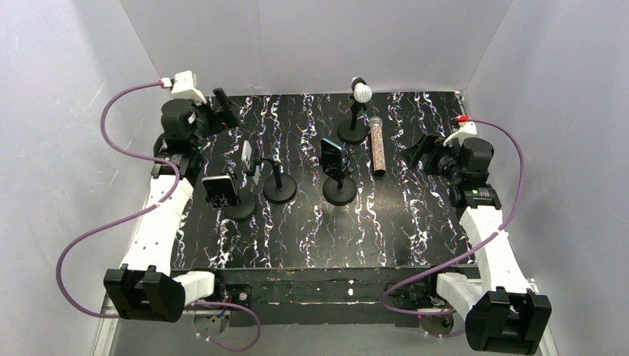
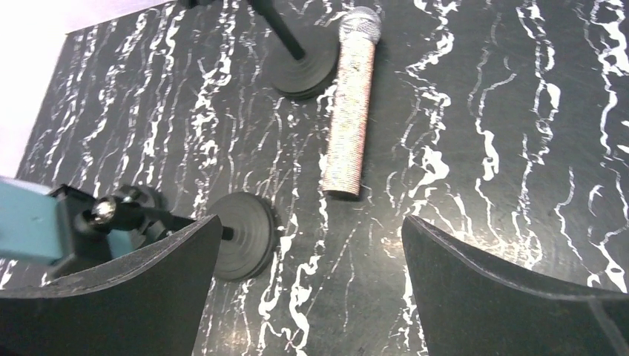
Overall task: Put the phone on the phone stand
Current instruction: Reset both arms
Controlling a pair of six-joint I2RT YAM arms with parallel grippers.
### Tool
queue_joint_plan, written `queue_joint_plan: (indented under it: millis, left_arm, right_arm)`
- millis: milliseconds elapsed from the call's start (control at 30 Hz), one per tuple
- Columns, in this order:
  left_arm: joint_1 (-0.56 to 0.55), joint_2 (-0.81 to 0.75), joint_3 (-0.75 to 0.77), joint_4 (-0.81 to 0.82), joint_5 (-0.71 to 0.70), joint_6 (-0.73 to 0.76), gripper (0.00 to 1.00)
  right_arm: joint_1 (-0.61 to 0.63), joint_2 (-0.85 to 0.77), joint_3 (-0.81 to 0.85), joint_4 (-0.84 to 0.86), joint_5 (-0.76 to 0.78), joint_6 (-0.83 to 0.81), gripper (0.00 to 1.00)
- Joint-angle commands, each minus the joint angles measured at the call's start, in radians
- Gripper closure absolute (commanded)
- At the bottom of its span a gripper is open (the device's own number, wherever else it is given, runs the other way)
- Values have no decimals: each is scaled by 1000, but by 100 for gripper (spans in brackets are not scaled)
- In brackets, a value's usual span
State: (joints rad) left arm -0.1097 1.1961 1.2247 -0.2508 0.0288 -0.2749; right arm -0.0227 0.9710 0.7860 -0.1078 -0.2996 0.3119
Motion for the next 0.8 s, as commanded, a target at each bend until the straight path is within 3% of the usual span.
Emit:
queue_joint_plan:
  millis: [0, 200, 367, 433, 767]
  left_arm:
    - [140, -72, -119, 89, -80, -41, 1]
    - [186, -188, -462, 349, -310, 26, 1]
    - [187, -245, -636, 469, -432, 72, 1]
    - [185, -260, -720, 590, -476, 78, 1]
    - [185, -86, -985, 1090, -483, 134, 1]
  right_arm:
    - [-14, 9, -63, 79, 82, 3, 2]
    - [-14, -66, -250, 277, 260, 6, 3]
    - [-14, -76, -344, 394, 422, 1, 3]
    - [-14, -54, -368, 433, 442, -1, 3]
    - [-16, 5, -483, 667, 430, -77, 7]
